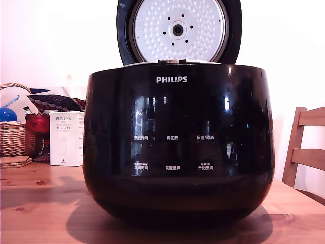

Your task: Close the rice cooker by pressing the lid down with medium force

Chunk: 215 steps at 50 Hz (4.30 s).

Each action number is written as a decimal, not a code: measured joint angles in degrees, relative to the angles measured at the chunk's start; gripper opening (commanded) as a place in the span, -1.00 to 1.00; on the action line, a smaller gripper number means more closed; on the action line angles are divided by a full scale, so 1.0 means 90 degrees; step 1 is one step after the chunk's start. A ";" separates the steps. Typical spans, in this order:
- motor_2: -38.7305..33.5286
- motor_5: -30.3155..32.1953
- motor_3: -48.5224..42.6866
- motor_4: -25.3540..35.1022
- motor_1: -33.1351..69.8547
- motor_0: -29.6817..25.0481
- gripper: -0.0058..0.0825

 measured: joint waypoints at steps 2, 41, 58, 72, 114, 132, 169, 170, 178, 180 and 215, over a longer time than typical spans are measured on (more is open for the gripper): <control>0.0039 0.0000 -0.0085 0.0027 0.0000 -0.0002 -0.92; 0.0165 -0.0007 -0.0542 0.0338 -0.0083 -0.0228 -0.92; 0.0318 -0.0007 -0.0063 0.0107 0.0301 -0.0231 -0.92; 0.0277 -0.0063 -0.0194 -0.0391 0.0491 -0.0097 -0.92; 0.0522 -0.1258 -0.2608 0.0753 0.0869 -0.0442 -0.92; 0.0546 -0.2191 -0.2647 0.1059 0.0877 -0.0425 -0.92; 0.0546 -0.3160 -0.1938 0.1404 0.0877 -0.0430 -0.92; 0.0546 -0.3177 -0.1928 0.1384 0.0877 -0.0430 -0.92; 0.0527 -0.3211 -0.1608 0.1282 0.0877 -0.0430 -0.92; 0.0474 -0.3298 -0.1467 0.1275 0.0877 -0.0430 -0.92; -0.2589 -0.4340 0.1545 0.0612 -0.0920 -0.0529 -0.92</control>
